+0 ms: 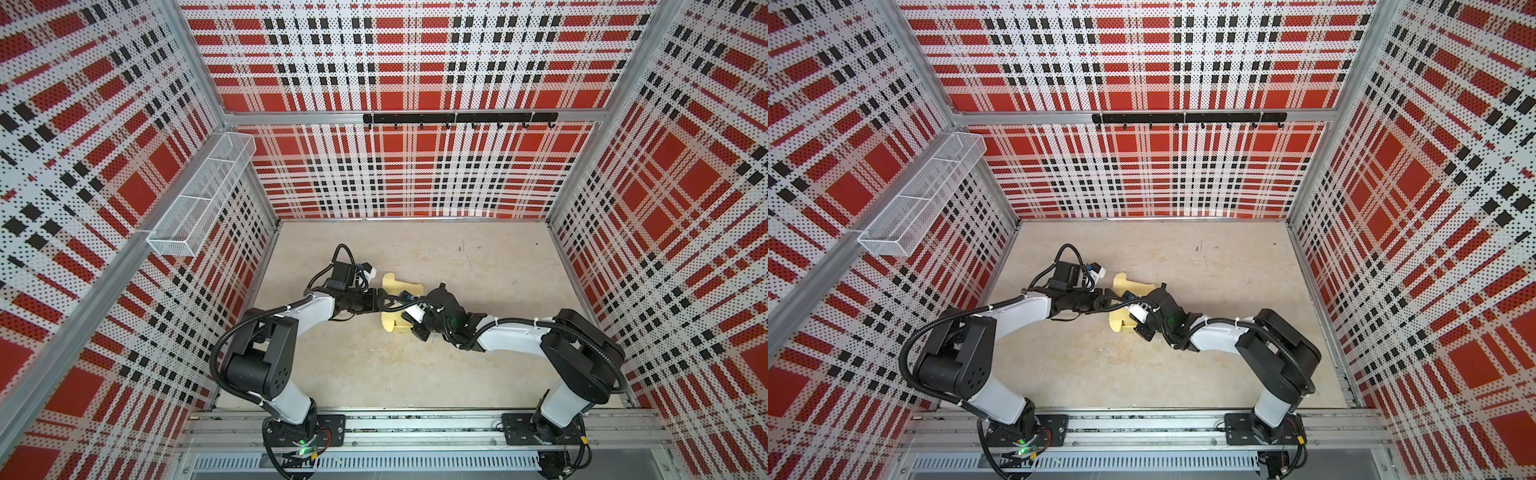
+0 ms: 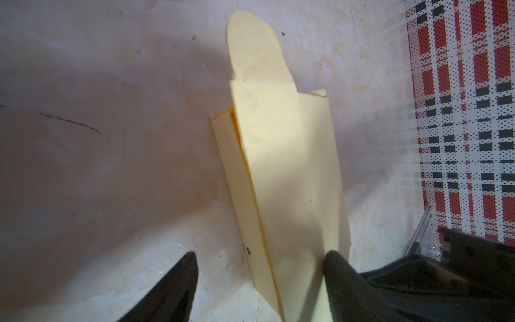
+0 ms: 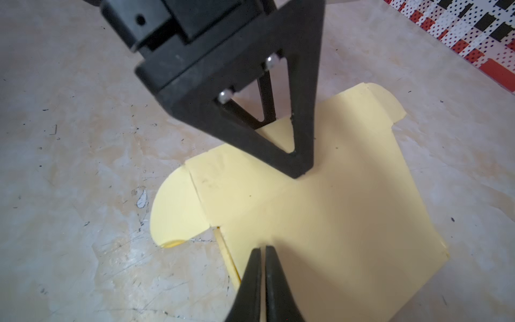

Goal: Fold the paper box

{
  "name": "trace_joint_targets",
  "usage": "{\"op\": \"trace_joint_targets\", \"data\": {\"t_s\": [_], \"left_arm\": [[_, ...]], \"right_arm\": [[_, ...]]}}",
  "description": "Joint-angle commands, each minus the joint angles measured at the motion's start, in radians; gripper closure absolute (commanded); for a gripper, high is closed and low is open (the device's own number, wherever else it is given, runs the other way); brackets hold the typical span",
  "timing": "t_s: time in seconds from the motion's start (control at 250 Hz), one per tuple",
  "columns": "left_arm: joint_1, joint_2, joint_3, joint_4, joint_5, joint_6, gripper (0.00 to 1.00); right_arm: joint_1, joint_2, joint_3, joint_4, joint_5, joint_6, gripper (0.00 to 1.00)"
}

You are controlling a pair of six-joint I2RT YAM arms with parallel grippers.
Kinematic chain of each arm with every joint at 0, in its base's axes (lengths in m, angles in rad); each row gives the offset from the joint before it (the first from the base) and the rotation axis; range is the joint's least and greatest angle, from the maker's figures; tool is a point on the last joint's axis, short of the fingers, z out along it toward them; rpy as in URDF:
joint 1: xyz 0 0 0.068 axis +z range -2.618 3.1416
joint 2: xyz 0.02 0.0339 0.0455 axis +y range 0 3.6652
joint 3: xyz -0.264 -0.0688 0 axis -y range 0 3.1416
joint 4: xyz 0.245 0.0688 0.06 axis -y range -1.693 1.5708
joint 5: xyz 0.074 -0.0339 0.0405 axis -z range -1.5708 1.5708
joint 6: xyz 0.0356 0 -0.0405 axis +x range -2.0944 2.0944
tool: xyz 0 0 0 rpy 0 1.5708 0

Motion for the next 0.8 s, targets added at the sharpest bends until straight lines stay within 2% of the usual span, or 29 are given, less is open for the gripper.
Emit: {"op": "trace_joint_targets", "data": {"t_s": [0.0, 0.112, 0.288, 0.472, 0.58, 0.796], "left_arm": [[-0.005, 0.001, 0.009, 0.013, -0.021, 0.006, 0.25], [-0.010, -0.020, 0.029, -0.025, -0.049, 0.030, 0.24], [-0.021, -0.117, -0.003, -0.040, -0.162, 0.120, 0.15], [0.016, -0.167, 0.029, -0.100, -0.246, 0.208, 0.14], [0.024, -0.151, 0.074, -0.113, -0.246, 0.252, 0.16], [-0.020, -0.045, 0.276, -0.263, -0.245, 0.377, 0.21]], "right_arm": [[0.001, 0.026, 0.015, 0.007, -0.015, 0.000, 0.91], [-0.003, 0.053, 0.030, -0.033, -0.023, 0.003, 0.91], [-0.008, 0.082, 0.007, -0.026, -0.028, -0.003, 0.91], [-0.025, 0.061, -0.023, -0.032, -0.025, 0.003, 0.91], [-0.043, 0.053, -0.042, -0.027, -0.022, 0.003, 0.91], [-0.051, 0.018, -0.078, -0.029, -0.022, 0.001, 0.91]]}}
